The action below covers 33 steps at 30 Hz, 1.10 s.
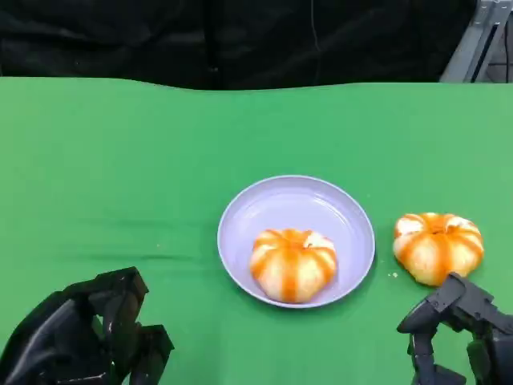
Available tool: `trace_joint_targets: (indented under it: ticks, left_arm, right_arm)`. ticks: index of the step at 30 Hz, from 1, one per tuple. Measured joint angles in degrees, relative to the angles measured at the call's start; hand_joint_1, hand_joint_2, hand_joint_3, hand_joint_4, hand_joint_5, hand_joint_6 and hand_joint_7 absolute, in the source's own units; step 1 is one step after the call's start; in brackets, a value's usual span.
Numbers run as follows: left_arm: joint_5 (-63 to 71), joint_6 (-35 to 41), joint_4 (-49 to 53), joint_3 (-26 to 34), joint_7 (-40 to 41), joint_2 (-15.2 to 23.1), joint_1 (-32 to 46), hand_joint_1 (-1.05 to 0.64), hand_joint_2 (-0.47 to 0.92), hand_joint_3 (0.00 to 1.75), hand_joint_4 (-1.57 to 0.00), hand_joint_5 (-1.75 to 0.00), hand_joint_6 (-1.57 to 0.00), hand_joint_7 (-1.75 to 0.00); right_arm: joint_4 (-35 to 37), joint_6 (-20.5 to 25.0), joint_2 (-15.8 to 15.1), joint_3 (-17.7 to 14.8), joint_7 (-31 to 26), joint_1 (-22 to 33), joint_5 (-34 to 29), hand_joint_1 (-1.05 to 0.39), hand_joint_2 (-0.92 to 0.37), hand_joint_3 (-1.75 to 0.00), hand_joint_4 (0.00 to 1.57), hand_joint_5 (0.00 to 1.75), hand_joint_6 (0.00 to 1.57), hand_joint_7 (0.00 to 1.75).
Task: Grasp the bread from the table and place it into the plate.
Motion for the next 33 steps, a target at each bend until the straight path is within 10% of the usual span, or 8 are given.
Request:
trace_joint_targets:
  ticks: [33]
  left_arm:
    - [0.2, 2.7, -0.8, 0.5, 4.9, 0.5, -0.2, 0.11, 0.6, 1.63, -1.12, -1.75, -0.97, -1.75]
  right_arm:
    - [0.4, -1.6, 0.0, -0.2, 0.0, -0.1, 0.0, -0.12, -0.52, -1.19, 0.84, 1.75, 0.74, 1.52]
